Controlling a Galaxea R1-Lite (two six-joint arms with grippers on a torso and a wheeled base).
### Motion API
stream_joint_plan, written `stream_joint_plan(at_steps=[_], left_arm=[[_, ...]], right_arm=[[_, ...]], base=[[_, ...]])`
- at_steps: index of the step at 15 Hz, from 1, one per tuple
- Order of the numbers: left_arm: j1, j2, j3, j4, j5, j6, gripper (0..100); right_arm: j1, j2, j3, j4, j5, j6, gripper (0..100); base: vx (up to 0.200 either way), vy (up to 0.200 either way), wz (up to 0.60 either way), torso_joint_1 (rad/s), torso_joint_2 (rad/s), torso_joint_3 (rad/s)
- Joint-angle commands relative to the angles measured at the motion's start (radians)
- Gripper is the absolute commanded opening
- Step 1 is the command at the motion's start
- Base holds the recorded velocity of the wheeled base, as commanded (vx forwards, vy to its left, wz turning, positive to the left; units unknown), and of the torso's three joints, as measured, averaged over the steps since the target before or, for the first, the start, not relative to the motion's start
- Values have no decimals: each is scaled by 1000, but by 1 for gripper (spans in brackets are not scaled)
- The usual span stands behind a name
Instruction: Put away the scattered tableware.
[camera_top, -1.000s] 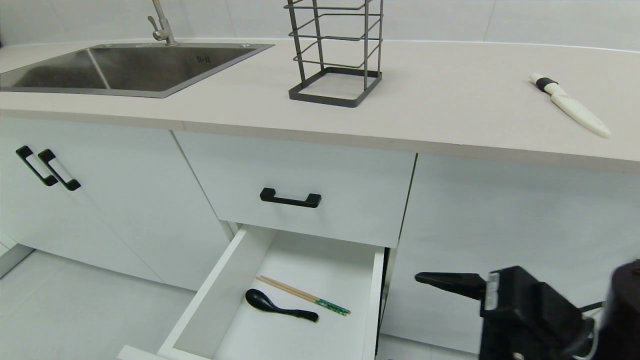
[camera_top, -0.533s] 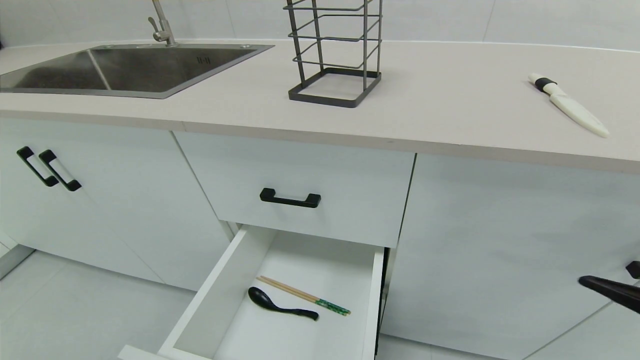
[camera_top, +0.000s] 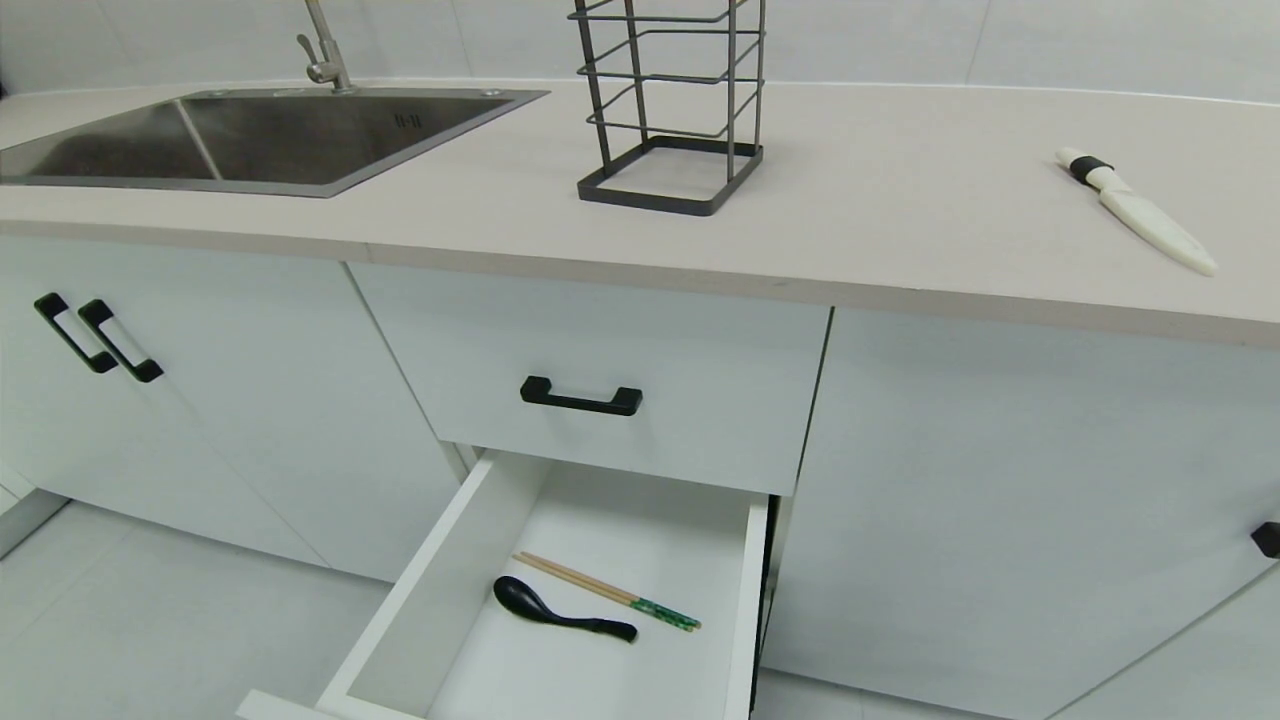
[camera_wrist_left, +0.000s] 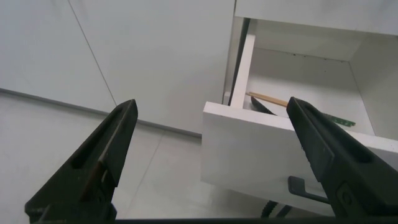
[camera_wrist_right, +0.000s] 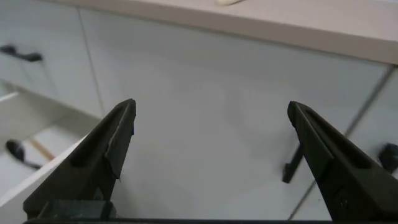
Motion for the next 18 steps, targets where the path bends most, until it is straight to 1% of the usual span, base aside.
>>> stream_joint_plan(at_steps=[1,2,3,4,5,6,7,8,9,10,11,12,13,15,17,18], left_arm=[[1,0,0,-1,-2,-1,100],[1,0,0,-1,-2,-8,100],[1,0,0,-1,-2,-10,100],[1,0,0,-10,-9,-11,100],[1,0,-14,-157,-14,-16,100],[2,5,-63,-318,-51,-1,100],[7,29,-109,-329,-100,13,100],[2,95,-221,-238,-189,12,100],[-8,126,-252,-195,-210,1,100],[-51,170,-304,-116,-269,-31,100],[-105,236,-373,-17,-355,-45,100],[-123,336,-426,65,-411,-44,100],[-125,420,-442,84,-431,-40,100],[-143,588,-437,107,-437,-40,100],[-176,724,-443,233,-437,-42,100],[-222,773,-446,280,-431,-40,100]], right_arm=[[-127,-171,47,44,2,58,100],[-192,-223,55,124,21,98,100],[-195,-246,115,136,22,114,100],[-190,-249,138,146,21,137,100],[-173,-281,138,207,22,141,100],[-155,-320,138,282,22,146,100],[-155,-320,138,339,33,146,100],[-152,-312,132,425,120,170,100],[-150,-306,130,428,148,186,100],[-150,-301,130,429,171,180,100],[-155,-303,130,431,169,138,100],[-152,-304,129,434,180,109,100],[-150,-314,129,434,195,101,100],[-152,-320,132,429,198,101,100],[-153,-320,133,428,194,103,100],[-153,-320,133,428,194,103,100]], base=[[0,0,0,0,0,0],[0,0,0,0,0,0],[0,0,0,0,0,0],[0,0,0,0,0,0],[0,0,0,0,0,0],[0,0,0,0,0,0],[0,0,0,0,0,0],[0,0,0,0,0,0],[0,0,0,0,0,0],[0,0,0,0,0,0],[0,0,0,0,0,0],[0,0,0,0,0,0],[0,0,0,0,0,0],[0,0,0,0,0,0],[0,0,0,0,0,0],[0,0,0,0,0,0]])
